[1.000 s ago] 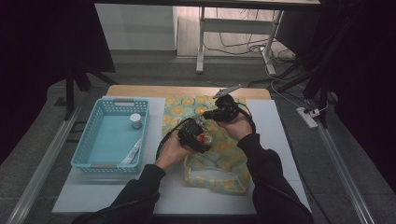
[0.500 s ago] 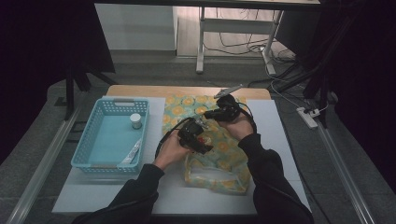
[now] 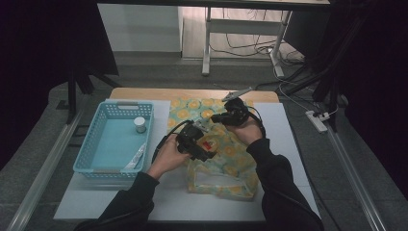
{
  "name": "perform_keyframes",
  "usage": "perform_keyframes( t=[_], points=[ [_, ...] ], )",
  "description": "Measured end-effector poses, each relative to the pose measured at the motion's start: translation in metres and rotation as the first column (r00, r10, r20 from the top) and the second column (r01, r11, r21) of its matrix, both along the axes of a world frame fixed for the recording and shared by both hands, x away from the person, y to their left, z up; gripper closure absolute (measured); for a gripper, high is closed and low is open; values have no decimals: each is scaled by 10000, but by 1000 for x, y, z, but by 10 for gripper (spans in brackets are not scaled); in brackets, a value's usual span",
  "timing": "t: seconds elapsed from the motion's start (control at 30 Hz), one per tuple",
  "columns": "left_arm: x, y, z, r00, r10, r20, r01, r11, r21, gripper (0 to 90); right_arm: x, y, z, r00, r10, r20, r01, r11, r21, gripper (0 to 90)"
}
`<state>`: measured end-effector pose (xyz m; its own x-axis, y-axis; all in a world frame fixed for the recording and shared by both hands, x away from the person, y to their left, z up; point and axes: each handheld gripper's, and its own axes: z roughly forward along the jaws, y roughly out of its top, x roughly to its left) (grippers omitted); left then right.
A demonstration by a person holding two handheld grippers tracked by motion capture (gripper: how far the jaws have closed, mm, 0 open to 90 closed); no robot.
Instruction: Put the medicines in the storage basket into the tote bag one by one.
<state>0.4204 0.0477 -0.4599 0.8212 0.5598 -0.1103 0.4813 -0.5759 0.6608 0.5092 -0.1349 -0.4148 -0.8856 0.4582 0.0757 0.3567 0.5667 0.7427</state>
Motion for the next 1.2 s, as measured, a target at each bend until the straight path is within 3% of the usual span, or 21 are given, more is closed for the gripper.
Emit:
perform_keyframes(
  t=[0.33,0.63,0.87,1.2],
  points=[
    [-18,22,20,9998,-58,-169,45,9971,-758,21,0,-1,0,10000,28,47,-29,10000,31,899],
    [-28,48,30,9998,198,-87,-204,9961,-861,6,-2,-1,1,10000,42,37,-42,10000,11,899],
    [-31,74,33,9981,447,-424,-497,9907,-1265,5,-2,-2,1,10000,26,40,-26,10000,-21,899],
    [-37,117,37,9932,1159,-99,-1163,9890,-918,1,-3,-1,2,9999,80,69,-79,10000,-9,899]
  ],
)
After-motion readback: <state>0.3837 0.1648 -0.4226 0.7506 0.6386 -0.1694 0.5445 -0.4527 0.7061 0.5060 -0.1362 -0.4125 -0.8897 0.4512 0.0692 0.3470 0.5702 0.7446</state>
